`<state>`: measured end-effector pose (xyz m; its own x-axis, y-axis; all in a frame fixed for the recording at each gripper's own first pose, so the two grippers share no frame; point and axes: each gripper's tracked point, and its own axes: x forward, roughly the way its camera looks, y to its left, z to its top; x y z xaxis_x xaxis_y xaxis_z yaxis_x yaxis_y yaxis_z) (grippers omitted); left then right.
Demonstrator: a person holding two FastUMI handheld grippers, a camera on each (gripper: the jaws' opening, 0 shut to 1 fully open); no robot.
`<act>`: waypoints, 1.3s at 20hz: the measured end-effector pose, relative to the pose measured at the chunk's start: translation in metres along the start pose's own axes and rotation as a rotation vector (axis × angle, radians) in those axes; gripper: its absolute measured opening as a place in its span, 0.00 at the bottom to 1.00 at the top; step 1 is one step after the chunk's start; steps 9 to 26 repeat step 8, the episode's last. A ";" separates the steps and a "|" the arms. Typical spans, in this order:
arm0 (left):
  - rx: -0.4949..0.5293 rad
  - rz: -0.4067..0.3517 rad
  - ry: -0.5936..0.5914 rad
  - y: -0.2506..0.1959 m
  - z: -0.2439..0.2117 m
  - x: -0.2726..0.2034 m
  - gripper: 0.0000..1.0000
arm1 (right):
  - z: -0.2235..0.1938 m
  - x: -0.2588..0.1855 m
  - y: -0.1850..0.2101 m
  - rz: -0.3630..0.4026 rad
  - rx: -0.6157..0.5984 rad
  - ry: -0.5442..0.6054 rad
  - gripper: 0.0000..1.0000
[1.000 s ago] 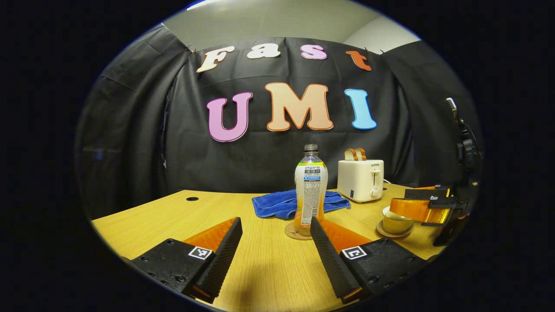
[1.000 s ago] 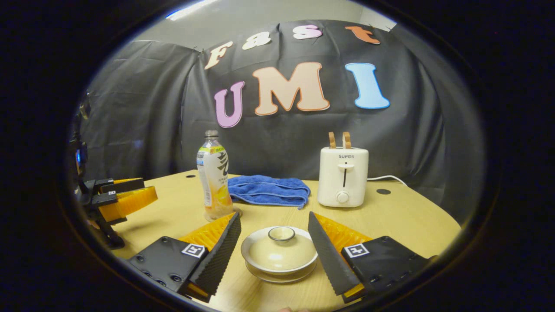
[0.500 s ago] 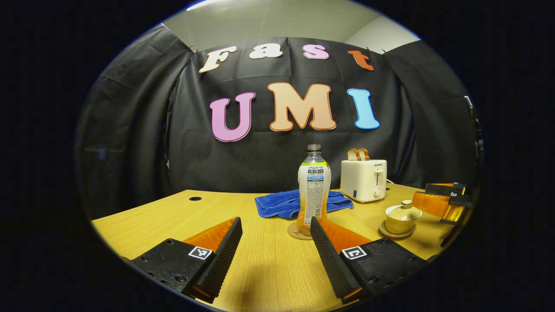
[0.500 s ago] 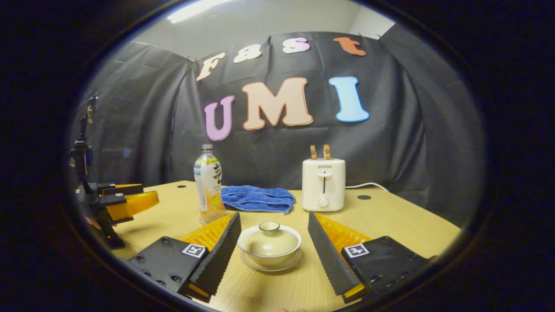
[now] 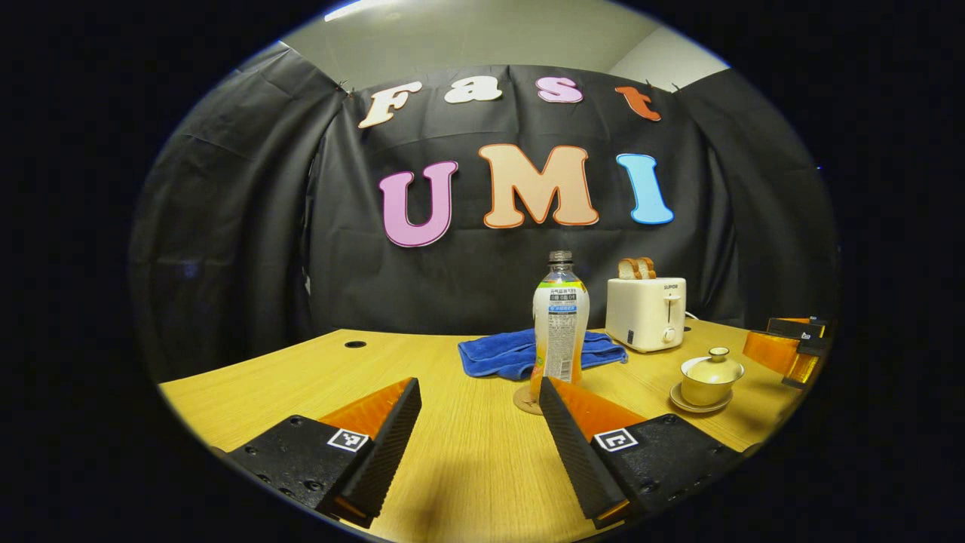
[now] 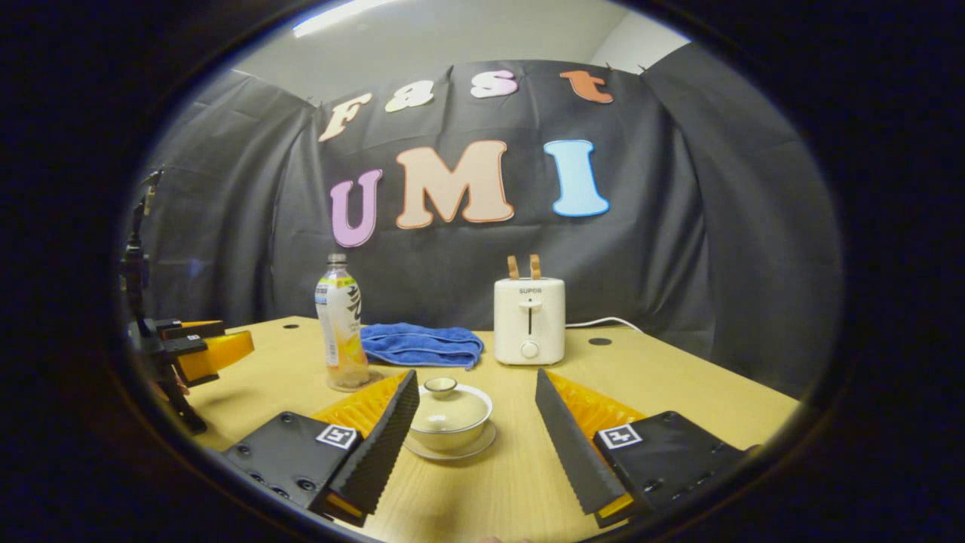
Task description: Open the teacup lid with one hand, grasp the water bottle and pour water into the teacup with the other hand; after pouring, place the water bottle on the coaster and then close the teacup lid.
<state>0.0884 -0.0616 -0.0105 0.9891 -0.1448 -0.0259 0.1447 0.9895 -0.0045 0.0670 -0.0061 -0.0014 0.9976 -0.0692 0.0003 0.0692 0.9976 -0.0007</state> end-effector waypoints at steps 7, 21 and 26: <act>0.000 0.015 0.001 0.002 0.000 -0.002 0.92 | 0.001 0.000 -0.001 -0.004 0.000 -0.002 0.95; 0.000 0.014 0.001 0.002 0.000 -0.001 0.92 | 0.000 -0.001 -0.001 -0.004 0.000 -0.001 0.95; 0.000 0.014 0.001 0.002 0.000 -0.001 0.92 | 0.000 -0.001 -0.001 -0.004 0.000 -0.001 0.95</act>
